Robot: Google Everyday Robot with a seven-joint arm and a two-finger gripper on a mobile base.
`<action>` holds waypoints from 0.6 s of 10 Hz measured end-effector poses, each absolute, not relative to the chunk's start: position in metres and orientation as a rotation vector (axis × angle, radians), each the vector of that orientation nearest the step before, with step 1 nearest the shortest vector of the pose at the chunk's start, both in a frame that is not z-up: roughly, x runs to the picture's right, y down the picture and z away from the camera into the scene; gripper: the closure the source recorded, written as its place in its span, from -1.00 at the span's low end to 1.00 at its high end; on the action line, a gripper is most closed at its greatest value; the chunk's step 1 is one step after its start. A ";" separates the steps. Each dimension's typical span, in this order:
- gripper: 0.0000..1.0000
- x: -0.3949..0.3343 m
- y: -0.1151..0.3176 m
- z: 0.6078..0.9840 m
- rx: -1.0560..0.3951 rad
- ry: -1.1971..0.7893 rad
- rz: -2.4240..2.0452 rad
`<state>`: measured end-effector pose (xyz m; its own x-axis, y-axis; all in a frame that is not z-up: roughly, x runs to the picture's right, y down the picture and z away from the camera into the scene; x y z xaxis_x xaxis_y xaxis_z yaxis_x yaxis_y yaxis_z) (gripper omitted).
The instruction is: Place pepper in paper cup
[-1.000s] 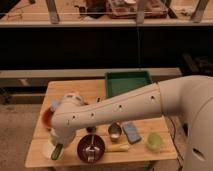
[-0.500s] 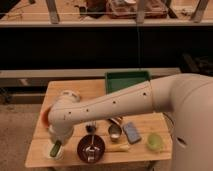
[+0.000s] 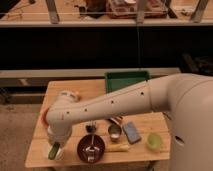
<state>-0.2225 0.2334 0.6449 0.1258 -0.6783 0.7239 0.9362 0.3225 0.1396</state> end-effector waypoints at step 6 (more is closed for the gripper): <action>0.36 -0.235 0.249 0.647 -0.392 -0.800 -1.236</action>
<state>-0.2352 0.2494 0.6475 0.1098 -0.6817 0.7233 0.9392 0.3094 0.1490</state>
